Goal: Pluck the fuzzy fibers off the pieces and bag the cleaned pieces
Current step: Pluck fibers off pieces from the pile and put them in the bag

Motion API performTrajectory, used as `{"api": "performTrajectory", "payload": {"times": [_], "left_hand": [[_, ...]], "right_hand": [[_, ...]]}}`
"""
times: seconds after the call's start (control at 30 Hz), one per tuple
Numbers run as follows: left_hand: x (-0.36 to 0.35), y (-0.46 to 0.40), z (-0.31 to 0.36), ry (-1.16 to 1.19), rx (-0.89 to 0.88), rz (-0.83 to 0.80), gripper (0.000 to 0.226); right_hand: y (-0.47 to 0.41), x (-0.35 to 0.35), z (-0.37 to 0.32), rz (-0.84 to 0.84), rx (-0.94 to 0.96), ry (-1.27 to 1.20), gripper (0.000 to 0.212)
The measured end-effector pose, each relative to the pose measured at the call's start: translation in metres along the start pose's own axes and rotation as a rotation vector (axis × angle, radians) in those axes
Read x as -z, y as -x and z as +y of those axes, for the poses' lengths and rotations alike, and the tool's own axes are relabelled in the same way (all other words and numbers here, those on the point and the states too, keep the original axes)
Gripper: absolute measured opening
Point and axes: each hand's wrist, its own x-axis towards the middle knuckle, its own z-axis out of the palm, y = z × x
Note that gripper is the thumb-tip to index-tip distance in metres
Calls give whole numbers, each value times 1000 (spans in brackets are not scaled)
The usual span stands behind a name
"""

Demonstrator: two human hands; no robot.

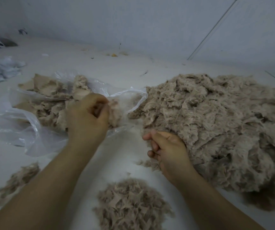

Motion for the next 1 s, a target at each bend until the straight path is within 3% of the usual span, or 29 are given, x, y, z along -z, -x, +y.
{"api": "performTrajectory", "payload": {"times": [0.07, 0.1, 0.17, 0.23, 0.3, 0.43, 0.5, 0.6, 0.67, 0.83, 1.0], "left_hand": [[14, -17, -17, -525, -193, 5, 12], [17, -22, -25, -741, -201, -87, 14], [18, -21, -31, -1027, -50, -344, 13], [16, -17, -32, -1108, 62, -485, 14], [14, -16, -29, -1075, 19, -463, 12], [7, -12, -2, -878, -166, -261, 10], [-5, -6, 9, -742, -227, -342, 12], [-38, 4, 18, -518, -116, -618, 25], [-61, 6, 19, -455, -78, -692, 34], [-80, 5, 18, -232, -67, -584, 12], [-57, 22, 18, -158, -313, -625, 14]], "right_hand": [[0, -1, 1, -4, 1, 30, 38], [0, -2, 1, -4, 2, 45, 41], [0, -3, 2, -6, 8, 53, 43], [0, -2, 2, -6, 10, 38, 42], [0, -2, 2, 0, 5, 45, 40], [-1, -1, 5, 24, 7, 58, 38], [-2, -2, 5, 32, 6, 52, 38], [-3, -2, 4, 42, -17, 15, 41], [-3, -3, 3, 44, -18, -14, 44], [-3, -3, 2, 69, -18, -67, 43], [-5, -4, 4, 122, -24, -124, 31]]}}
